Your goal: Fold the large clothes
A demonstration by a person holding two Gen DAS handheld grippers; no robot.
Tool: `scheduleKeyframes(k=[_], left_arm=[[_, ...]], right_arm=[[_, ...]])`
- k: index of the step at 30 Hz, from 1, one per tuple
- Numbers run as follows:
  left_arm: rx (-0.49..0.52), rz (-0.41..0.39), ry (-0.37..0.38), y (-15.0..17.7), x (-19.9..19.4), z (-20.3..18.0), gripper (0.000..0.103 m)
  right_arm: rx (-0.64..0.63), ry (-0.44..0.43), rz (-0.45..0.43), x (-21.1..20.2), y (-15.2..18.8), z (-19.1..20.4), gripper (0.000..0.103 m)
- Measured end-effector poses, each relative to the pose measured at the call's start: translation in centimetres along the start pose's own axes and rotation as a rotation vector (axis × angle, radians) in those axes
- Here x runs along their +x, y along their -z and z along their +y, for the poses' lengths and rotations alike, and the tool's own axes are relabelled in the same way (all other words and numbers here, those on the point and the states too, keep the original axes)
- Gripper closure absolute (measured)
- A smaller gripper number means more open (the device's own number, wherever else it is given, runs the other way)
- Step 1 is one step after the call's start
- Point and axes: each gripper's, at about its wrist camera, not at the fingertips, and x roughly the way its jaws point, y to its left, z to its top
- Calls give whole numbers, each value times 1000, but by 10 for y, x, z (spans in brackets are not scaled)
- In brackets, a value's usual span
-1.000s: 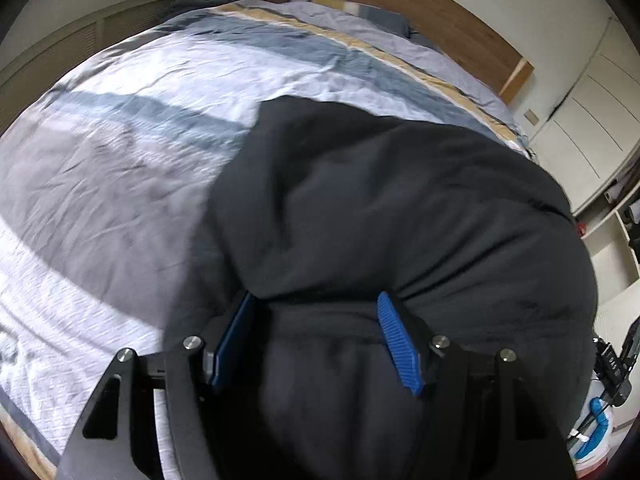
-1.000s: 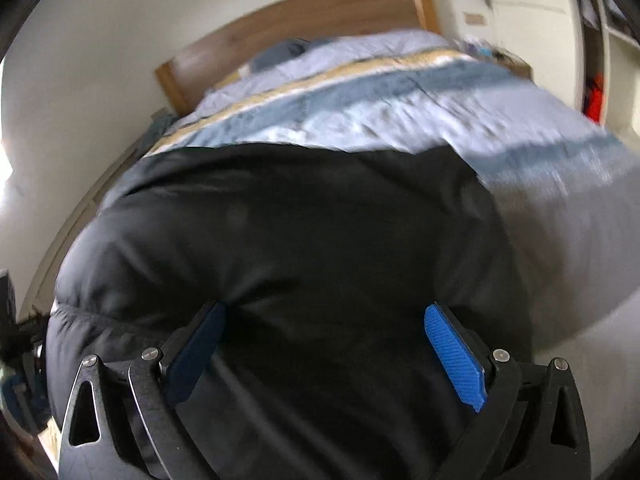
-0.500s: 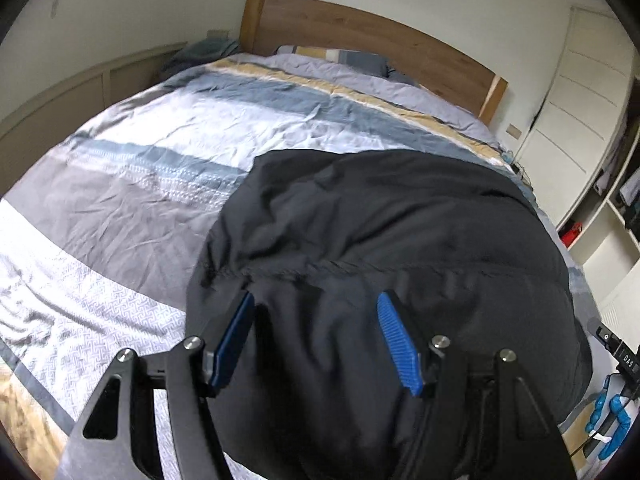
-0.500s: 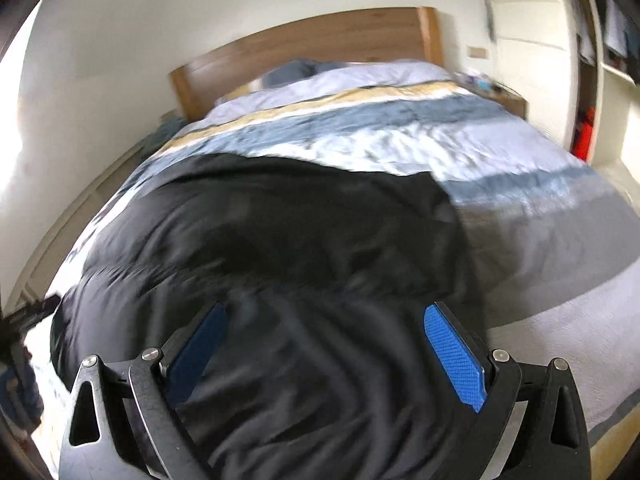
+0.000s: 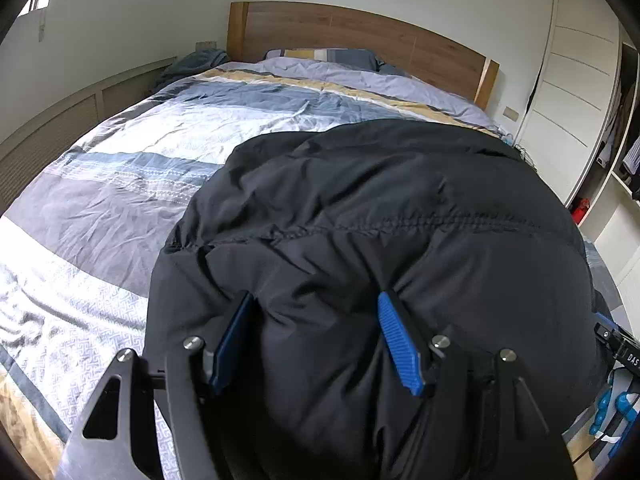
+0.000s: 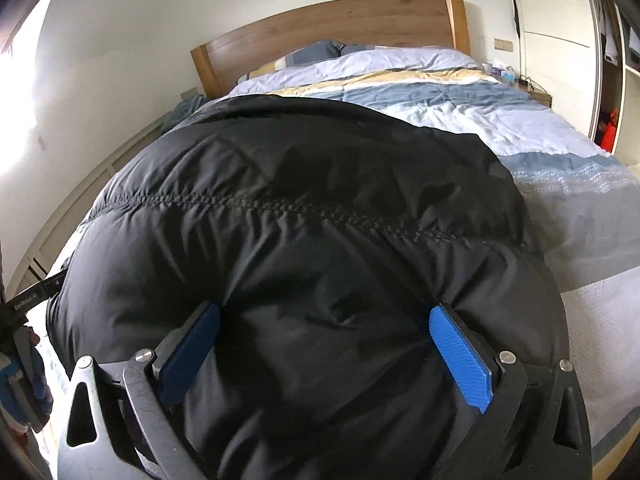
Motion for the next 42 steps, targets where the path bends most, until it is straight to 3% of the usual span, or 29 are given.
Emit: scheduleKeyframes(k=[24, 29, 34, 42], left_arm=[[40, 28, -35, 5, -4, -3, 38], [-39, -9, 72, -2, -31, 23, 38], [-140, -33, 94, -19, -45, 74, 37], [-273, 110, 227, -23, 12, 119, 37]], right_arm=[[40, 52, 58, -21, 12, -37, 1], [60, 61, 43, -43, 13, -46, 1], [124, 70, 18, -67, 9, -75, 0], [300, -23, 69, -50, 8, -123, 0]])
